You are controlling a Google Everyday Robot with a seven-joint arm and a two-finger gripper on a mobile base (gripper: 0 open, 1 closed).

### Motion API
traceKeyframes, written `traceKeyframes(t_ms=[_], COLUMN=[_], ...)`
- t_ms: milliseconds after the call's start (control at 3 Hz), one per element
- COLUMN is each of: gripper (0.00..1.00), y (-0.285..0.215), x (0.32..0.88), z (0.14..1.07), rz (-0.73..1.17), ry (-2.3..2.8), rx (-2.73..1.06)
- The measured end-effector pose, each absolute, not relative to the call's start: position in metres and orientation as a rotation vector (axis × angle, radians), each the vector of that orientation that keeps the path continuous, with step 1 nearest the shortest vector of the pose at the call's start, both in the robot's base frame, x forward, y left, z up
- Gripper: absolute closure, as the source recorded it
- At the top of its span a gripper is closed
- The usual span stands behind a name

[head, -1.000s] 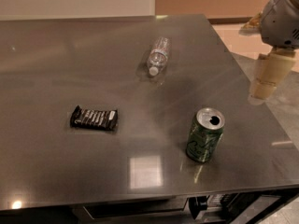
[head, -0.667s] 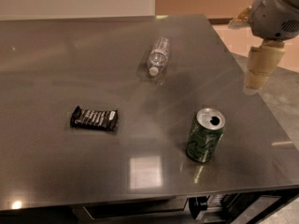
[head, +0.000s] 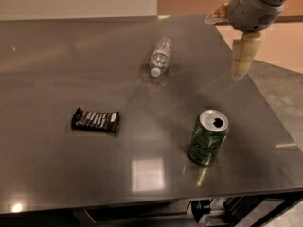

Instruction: Place water bottle upright

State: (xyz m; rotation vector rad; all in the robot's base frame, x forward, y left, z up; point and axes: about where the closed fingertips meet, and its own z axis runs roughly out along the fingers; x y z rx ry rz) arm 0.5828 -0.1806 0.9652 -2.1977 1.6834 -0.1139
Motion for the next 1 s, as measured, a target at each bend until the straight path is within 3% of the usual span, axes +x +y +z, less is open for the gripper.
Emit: traceKeyframes(t_ms=[1000], gripper=[0.0], y=[-0.123], x=[0.659], z=[0.925], rz=[-0.213], ry=[1.143], rx=[-2.53])
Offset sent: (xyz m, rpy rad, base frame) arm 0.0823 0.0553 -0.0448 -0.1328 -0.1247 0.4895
